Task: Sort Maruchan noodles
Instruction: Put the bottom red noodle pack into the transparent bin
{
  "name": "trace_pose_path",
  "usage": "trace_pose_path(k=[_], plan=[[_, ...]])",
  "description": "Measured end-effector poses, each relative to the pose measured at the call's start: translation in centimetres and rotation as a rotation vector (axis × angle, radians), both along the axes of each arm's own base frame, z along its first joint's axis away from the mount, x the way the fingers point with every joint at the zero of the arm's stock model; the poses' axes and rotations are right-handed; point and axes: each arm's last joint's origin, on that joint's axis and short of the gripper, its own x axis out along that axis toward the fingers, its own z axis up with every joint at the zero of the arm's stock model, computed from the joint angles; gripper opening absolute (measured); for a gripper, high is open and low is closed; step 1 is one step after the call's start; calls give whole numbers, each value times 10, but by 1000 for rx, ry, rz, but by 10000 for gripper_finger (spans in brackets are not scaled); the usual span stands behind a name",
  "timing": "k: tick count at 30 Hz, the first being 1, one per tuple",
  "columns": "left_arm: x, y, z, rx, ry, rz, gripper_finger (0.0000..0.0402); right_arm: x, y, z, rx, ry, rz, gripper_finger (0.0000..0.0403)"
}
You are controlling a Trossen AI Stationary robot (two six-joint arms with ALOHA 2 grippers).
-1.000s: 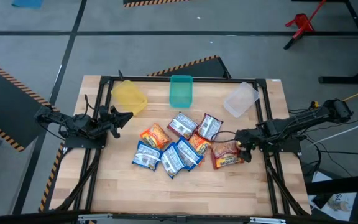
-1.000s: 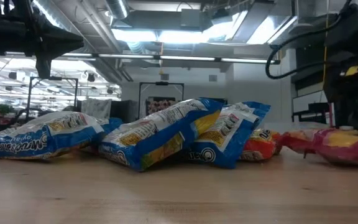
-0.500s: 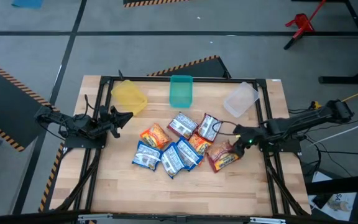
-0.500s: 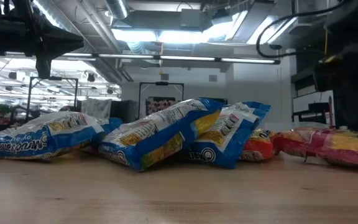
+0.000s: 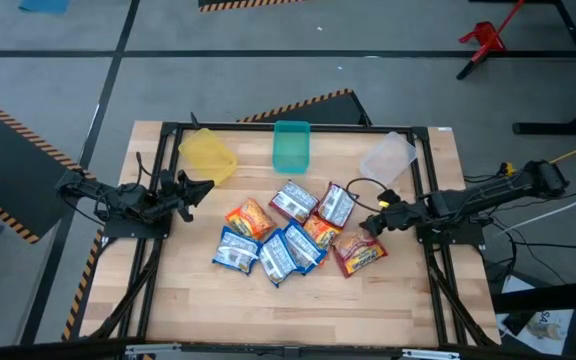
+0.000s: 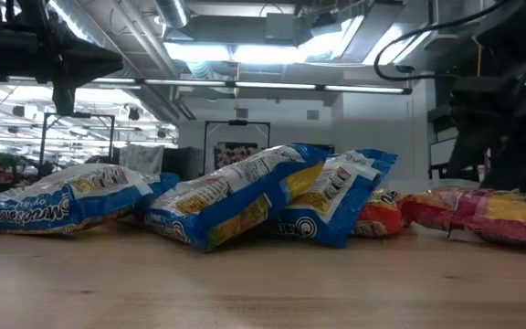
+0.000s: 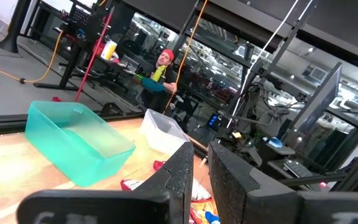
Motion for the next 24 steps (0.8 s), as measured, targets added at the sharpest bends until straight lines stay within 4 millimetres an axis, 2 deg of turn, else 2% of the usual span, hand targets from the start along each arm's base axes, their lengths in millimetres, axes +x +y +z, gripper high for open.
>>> trace_pose_path(k=[4,19,21,24], plan=[[0,0,-2,5,20,6,44,9,2,0,16,-48,4,324],[0,2,-4,-8,45,83,44,11,21,-22,-11,75,-46,321],[0,2,-4,-9,46,89,44,13,21,-25,-2,80,-48,308],[0,2,-4,-10,46,91,44,15,22,-28,6,97,-38,266]])
